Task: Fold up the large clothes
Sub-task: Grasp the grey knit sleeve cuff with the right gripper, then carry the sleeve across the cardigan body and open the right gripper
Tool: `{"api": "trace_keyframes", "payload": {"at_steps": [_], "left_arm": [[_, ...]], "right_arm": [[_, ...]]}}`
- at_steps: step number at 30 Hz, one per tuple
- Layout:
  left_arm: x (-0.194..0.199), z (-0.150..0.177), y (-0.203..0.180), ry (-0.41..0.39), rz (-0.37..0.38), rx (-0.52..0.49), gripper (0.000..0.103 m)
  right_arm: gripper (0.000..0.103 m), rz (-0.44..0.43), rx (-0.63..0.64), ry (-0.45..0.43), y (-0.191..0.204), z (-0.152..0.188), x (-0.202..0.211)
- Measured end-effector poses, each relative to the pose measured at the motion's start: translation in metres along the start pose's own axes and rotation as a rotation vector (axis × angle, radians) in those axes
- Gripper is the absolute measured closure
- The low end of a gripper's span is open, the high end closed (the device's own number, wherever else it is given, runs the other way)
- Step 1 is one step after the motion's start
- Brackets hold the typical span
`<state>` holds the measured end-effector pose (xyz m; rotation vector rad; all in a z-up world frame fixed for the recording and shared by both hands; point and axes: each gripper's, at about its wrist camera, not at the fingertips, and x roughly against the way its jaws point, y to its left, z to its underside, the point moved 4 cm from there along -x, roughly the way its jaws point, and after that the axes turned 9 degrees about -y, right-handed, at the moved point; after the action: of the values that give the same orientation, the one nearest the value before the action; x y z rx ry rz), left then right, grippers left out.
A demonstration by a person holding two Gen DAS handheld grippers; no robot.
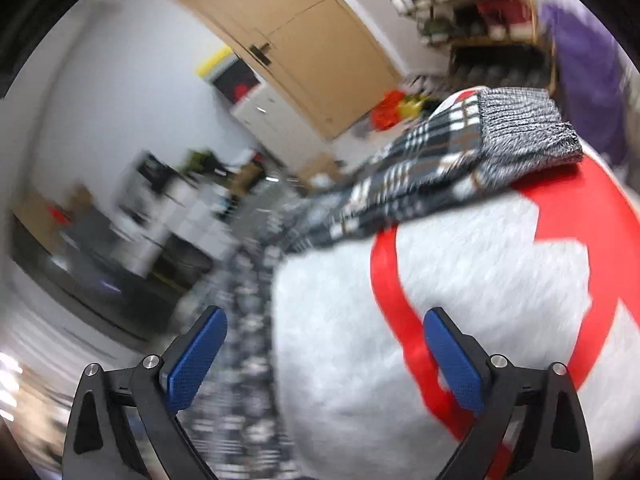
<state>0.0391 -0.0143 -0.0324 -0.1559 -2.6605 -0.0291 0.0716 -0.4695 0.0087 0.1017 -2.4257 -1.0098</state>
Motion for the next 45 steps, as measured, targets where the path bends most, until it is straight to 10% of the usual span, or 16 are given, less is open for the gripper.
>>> {"api": "trace_keyframes", "payload": {"at_steps": [14, 16, 21, 33, 38, 45], "left_arm": [[-0.01, 0.008, -0.005, 0.053, -0.004, -0.039, 0.001], [-0.011, 0.009, -0.005, 0.053, -0.009, -0.047, 0.001], [-0.01, 0.01, 0.0, 0.052, -0.022, -0.054, 0.001], [-0.009, 0.007, 0.037, 0.033, -0.067, -0.045, 0.001], [-0.006, 0.004, 0.057, 0.023, -0.079, -0.006, 0.001], [0.016, -0.008, 0.103, -0.02, -0.108, 0.112, 0.001]], "right_arm": [[0.008, 0.344, -0.014, -0.081, -0.022, -0.061, -0.02], [0.02, 0.416, 0.04, -0.105, -0.022, -0.067, -0.024], [0.097, 0.618, 0.169, -0.143, -0.022, -0.085, -0.031], [0.098, 0.727, 0.485, -0.372, 0.1, -0.174, -0.031], [0.098, 0.617, 0.552, -0.434, 0.183, -0.176, -0.051], [0.098, 0.264, 0.657, -0.235, 0.293, -0.077, -0.131]]}}
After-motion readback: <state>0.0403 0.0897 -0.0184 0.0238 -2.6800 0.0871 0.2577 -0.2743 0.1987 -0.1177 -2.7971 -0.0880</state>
